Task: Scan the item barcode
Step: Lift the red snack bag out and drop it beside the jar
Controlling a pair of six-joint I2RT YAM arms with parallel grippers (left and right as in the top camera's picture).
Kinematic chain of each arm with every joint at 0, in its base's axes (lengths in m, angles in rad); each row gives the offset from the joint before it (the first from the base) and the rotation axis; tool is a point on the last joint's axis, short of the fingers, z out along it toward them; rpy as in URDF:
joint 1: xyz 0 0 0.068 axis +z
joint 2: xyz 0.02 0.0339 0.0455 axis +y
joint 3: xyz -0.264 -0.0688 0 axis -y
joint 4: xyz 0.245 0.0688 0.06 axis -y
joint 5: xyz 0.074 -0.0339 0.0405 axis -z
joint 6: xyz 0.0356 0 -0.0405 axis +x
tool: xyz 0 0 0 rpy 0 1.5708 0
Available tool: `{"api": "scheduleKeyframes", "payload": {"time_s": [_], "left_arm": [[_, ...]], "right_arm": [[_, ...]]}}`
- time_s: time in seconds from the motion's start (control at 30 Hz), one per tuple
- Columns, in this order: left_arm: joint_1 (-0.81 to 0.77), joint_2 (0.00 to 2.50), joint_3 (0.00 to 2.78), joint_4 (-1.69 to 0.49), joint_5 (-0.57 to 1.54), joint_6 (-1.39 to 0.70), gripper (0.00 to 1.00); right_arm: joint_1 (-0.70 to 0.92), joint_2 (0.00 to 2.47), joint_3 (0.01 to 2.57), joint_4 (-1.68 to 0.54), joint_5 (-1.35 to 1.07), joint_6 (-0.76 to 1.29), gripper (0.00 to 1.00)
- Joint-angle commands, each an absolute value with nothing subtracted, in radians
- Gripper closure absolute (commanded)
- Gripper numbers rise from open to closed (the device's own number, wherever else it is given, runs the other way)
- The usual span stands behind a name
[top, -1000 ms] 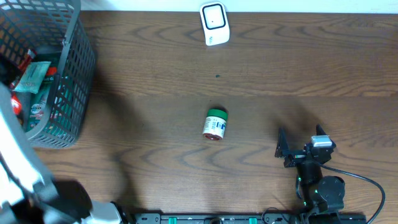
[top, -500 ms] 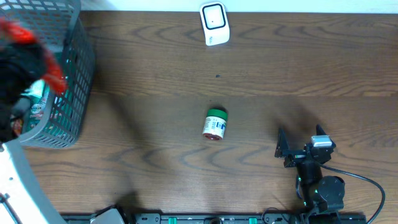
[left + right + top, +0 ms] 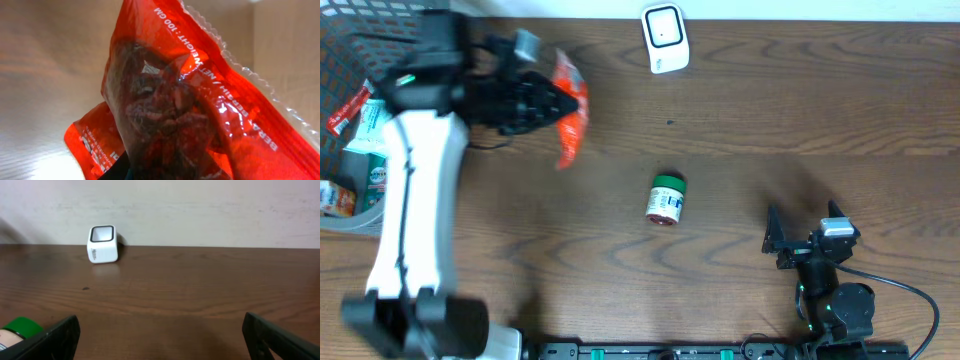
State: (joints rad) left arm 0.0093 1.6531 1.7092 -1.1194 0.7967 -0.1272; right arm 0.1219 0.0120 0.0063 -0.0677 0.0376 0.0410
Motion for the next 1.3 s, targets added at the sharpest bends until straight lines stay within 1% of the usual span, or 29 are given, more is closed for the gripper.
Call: {"api": "scheduleKeyframes", "payload": {"time_s": [0.0,0.13,0.2,0.5,0.77,0.83,0.93,0.97,1.17,1.27], "left_arm": [[-0.053,1.765,1.703,-1.117,0.902,-0.065,0.92],[-0.077,1.892,1.703,-1.102,1.092,-0.006,0.93],[-0.079,1.953,1.703,-1.101,1.137,0.014,0.93],[-0.079,2.172,1.703,-1.09,1.248,0.127,0.93],[-0.084,2.275,1.703,-1.074,1.243,0.199,0.92],[-0.084,2.284,1.703,-1.052,1.208,0.198,0.92],[-0.085,2.284,1.703,-1.034,1.092,0.198,0.91],[-0.084,2.284,1.703,-1.033,1.05,0.198,0.88],[-0.084,2.283,1.703,-1.013,0.838,0.197,0.83],[-0.084,2.283,1.703,-1.011,0.737,0.197,0.7]], "right_arm": [[0.118,0.007,0.006,-0.072,0.04,0.033,0.01],[0.118,0.007,0.006,-0.072,0.04,0.033,0.01],[0.118,0.007,0.006,-0.072,0.04,0.033,0.01],[0.118,0.007,0.006,-0.072,0.04,0.033,0.01],[0.118,0.007,0.006,-0.072,0.04,0.033,0.01],[0.118,0.007,0.006,-0.072,0.04,0.033,0.01],[0.118,0.007,0.006,-0.072,0.04,0.033,0.01],[0.118,0.007,0.006,-0.072,0.04,0.033,0.01],[0.118,0.007,0.006,-0.072,0.04,0.033,0.01],[0.118,0.007,0.006,-0.072,0.04,0.033,0.01]]}}
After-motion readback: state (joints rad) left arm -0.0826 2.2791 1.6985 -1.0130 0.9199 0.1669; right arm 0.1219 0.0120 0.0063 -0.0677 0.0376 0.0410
